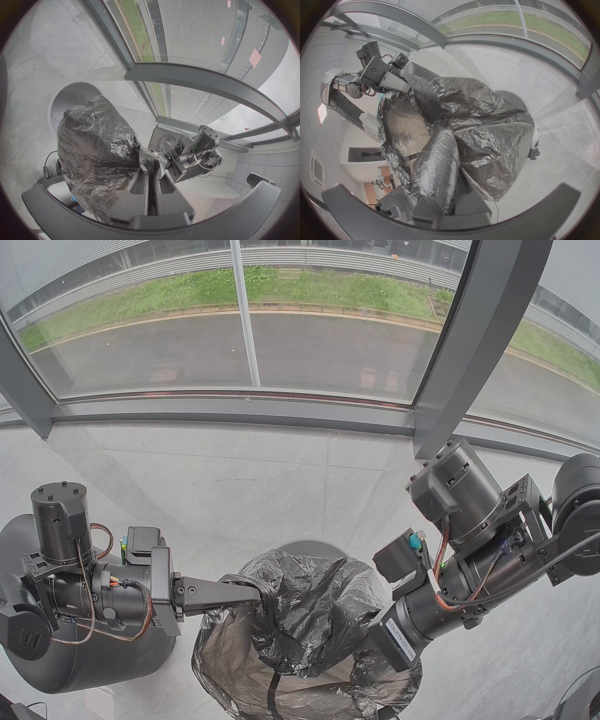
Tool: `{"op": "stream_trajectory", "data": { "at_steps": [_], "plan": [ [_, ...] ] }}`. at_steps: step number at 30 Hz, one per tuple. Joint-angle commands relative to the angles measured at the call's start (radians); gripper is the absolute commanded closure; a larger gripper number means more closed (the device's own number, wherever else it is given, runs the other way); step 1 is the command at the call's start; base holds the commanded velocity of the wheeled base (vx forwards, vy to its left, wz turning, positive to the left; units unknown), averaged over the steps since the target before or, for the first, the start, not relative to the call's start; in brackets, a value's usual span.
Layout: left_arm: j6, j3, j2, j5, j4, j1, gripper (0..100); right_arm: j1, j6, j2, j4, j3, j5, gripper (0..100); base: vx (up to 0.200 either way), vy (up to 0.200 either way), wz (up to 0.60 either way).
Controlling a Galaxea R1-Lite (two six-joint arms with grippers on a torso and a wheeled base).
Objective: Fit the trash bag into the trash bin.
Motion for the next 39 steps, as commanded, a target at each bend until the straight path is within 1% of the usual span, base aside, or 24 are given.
{"op": "stream_trajectory", "data": {
  "at_steps": [1, 8, 12, 15, 16, 17, 18, 22, 25, 29, 32, 36, 39],
  "plan": [
    [0.0, 0.017, -0.009, -0.002, 0.0, 0.008, 100, 0.034, 0.011, 0.03, -0.001, -0.001, 0.035, 100, 0.0, 0.0, 0.0],
    [0.0, 0.033, -0.035, 0.0, 0.0, 0.01, 100, 0.079, 0.025, 0.062, -0.009, -0.005, 0.041, 100, 0.0, 0.0, 0.0],
    [0.0, 0.043, -0.043, -0.002, 0.0, 0.016, 100, 0.083, 0.04, 0.073, -0.032, 0.001, 0.044, 100, 0.0, 0.0, 0.0],
    [0.0, 0.045, -0.044, -0.002, 0.0, 0.02, 100, 0.082, 0.067, 0.075, -0.043, 0.004, 0.088, 100, 0.0, 0.0, 0.0],
    [0.0, 0.046, -0.044, -0.002, 0.0, 0.02, 100, 0.079, 0.071, 0.075, -0.043, 0.004, 0.115, 100, 0.0, 0.0, 0.0],
    [0.0, 0.046, -0.044, -0.002, 0.0, 0.02, 100, 0.079, 0.071, 0.075, -0.043, 0.004, 0.121, 100, 0.0, 0.0, 0.0],
    [0.0, 0.051, -0.046, -0.002, 0.0, 0.02, 100, 0.075, 0.073, 0.075, -0.046, 0.009, 0.142, 100, 0.0, 0.0, 0.0],
    [0.0, 0.056, -0.044, -0.002, 0.0, 0.028, 100, 0.071, 0.073, 0.079, -0.084, 0.025, 0.144, 100, 0.0, 0.0, 0.0],
    [0.0, 0.057, -0.041, -0.002, 0.0, 0.043, 100, 0.059, 0.073, 0.087, -0.109, 0.041, 0.142, 100, 0.0, 0.0, 0.0],
    [0.0, 0.068, -0.046, -0.005, 0.0, 0.071, 100, -0.004, 0.079, 0.102, -0.179, 0.082, 0.142, 100, 0.0, 0.0, 0.0],
    [0.0, 0.072, -0.051, -0.005, 0.0, 0.083, 100, -0.037, 0.097, 0.102, -0.215, 0.096, 0.142, 100, 0.0, 0.0, 0.0],
    [0.0, 0.076, -0.049, -0.005, 0.0, 0.085, 100, -0.06, 0.134, 0.104, -0.242, 0.108, 0.147, 100, 0.0, 0.0, 0.0],
    [0.001, 0.072, -0.034, -0.006, -0.002, 0.083, 100, -0.072, 0.137, 0.114, -0.273, 0.131, 0.147, 100, 0.0, 0.0, 0.0]
  ]
}}
